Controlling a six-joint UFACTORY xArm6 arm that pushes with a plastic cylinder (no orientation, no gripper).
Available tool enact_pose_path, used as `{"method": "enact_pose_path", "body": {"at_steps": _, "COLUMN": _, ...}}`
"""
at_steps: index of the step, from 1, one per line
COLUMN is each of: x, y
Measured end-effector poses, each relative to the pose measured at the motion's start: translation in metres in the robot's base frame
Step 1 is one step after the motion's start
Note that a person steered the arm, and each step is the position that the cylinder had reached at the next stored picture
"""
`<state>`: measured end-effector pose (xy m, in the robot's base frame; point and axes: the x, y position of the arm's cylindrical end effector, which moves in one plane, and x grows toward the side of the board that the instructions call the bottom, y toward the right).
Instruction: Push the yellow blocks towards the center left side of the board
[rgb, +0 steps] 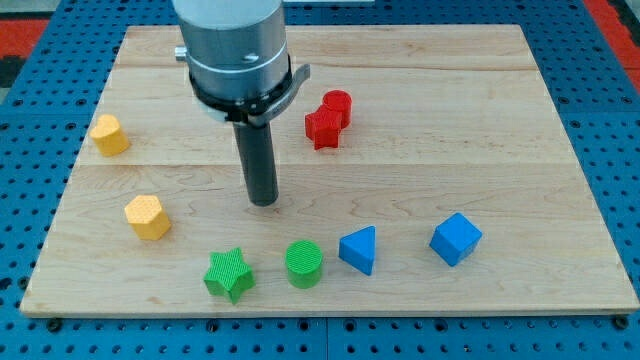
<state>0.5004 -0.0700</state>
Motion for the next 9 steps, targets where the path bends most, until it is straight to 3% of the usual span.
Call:
{"method": "enact_pose_path", "body": {"at_steps": 1, "x": 0.021, "y": -0.057}}
{"method": "enact_pose_path", "body": {"at_steps": 2, "x": 0.011, "y": -0.12}}
{"method": "enact_pose_path", "body": {"at_steps": 4, "x": 0.007, "y": -0.117}}
{"method": "enact_pose_path", "body": {"at_steps": 5, "x": 0.03, "y": -0.105}}
{"method": "enact_pose_path", "body": {"at_steps": 6, "x": 0.075, "y": -0.129}}
{"method": "enact_pose_path", "body": {"at_steps": 7, "x": 0.045, "y": -0.161}}
{"method": "enact_pose_path", "body": {"at_steps": 8, "x": -0.002, "y": -0.148}}
{"method": "enact_pose_path", "body": {"at_steps": 9, "x": 0.035, "y": -0.123}}
